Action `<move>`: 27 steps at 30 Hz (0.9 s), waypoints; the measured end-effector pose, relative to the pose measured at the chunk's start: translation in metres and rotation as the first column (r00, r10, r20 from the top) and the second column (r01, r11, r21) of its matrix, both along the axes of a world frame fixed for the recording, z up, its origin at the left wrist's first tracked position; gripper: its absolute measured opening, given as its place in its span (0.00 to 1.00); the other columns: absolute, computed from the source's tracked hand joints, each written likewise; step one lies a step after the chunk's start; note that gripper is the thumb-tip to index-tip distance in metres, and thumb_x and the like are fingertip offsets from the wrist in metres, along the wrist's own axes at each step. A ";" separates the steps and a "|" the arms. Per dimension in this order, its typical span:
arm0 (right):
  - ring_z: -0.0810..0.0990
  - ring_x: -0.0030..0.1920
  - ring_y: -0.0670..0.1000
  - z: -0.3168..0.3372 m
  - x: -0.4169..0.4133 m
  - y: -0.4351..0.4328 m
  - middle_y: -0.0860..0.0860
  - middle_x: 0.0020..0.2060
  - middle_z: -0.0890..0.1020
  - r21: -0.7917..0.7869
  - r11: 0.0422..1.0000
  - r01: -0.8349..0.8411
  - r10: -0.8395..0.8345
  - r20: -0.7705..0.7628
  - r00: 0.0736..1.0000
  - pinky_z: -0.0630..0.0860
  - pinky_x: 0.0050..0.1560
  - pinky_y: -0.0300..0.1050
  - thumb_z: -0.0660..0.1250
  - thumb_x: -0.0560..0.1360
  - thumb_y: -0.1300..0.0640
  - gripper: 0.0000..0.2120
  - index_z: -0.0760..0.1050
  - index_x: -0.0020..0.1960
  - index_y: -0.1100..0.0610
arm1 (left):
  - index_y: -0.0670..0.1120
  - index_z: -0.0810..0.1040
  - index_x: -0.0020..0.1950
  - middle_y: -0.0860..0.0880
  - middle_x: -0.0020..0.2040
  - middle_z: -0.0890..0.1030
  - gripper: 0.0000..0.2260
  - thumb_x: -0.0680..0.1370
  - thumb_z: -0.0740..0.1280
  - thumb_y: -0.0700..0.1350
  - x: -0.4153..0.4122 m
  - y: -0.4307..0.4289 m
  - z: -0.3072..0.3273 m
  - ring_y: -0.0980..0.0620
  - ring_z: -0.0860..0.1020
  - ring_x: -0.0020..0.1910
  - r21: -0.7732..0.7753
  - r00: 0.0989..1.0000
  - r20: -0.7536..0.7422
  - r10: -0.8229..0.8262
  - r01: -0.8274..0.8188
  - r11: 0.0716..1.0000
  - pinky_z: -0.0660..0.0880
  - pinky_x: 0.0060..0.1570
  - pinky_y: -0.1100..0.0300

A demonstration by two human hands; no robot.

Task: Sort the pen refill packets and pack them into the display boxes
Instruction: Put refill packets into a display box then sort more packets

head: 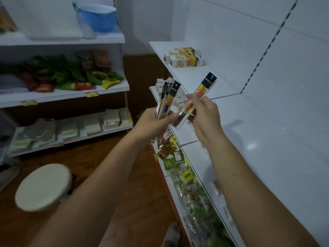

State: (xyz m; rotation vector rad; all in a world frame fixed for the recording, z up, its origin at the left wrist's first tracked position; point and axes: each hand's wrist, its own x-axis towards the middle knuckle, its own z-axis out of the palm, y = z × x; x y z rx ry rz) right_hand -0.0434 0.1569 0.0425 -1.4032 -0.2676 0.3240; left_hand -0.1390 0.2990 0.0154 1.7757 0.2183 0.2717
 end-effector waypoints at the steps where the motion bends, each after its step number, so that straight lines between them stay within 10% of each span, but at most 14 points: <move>1: 0.87 0.47 0.57 0.000 0.012 0.011 0.61 0.50 0.85 0.025 1.000 0.006 -0.004 -0.041 0.999 0.84 0.53 0.57 0.61 0.86 0.52 0.12 0.80 0.53 0.57 | 0.44 0.80 0.48 0.54 0.30 0.76 0.11 0.83 0.69 0.52 0.009 0.012 -0.001 0.52 0.74 0.29 -0.035 1.000 -0.015 0.020 -0.020 0.999 0.73 0.31 0.58; 7: 0.80 0.32 0.49 -0.008 0.101 0.078 0.52 0.41 0.81 0.066 0.997 -0.031 0.037 -0.099 0.994 0.81 0.41 0.49 0.56 0.88 0.51 0.13 0.78 0.59 0.54 | 0.47 0.76 0.65 0.48 0.42 0.80 0.11 0.87 0.60 0.50 0.095 0.091 0.001 0.51 0.71 0.30 -0.447 0.999 -0.022 0.049 -0.054 0.893 0.68 0.31 0.55; 13: 0.66 0.26 0.50 -0.006 0.189 0.138 0.52 0.34 0.76 0.227 0.971 -0.074 0.119 -0.193 0.974 0.65 0.30 0.42 0.56 0.87 0.56 0.14 0.80 0.55 0.55 | 0.44 0.75 0.60 0.48 0.40 0.78 0.11 0.88 0.57 0.48 0.186 0.145 0.013 0.50 0.69 0.29 -0.368 0.986 0.025 0.165 -0.145 0.918 0.69 0.29 0.56; 27: 0.68 0.25 0.52 -0.013 0.324 0.256 0.54 0.32 0.77 0.112 0.979 0.172 -0.152 -0.166 0.974 0.67 0.28 0.43 0.59 0.83 0.57 0.07 0.73 0.51 0.58 | 0.45 0.76 0.47 0.50 0.32 0.71 0.12 0.84 0.67 0.53 0.345 0.280 0.015 0.51 0.70 0.30 -0.078 0.998 0.067 0.018 -0.013 0.997 0.71 0.31 0.56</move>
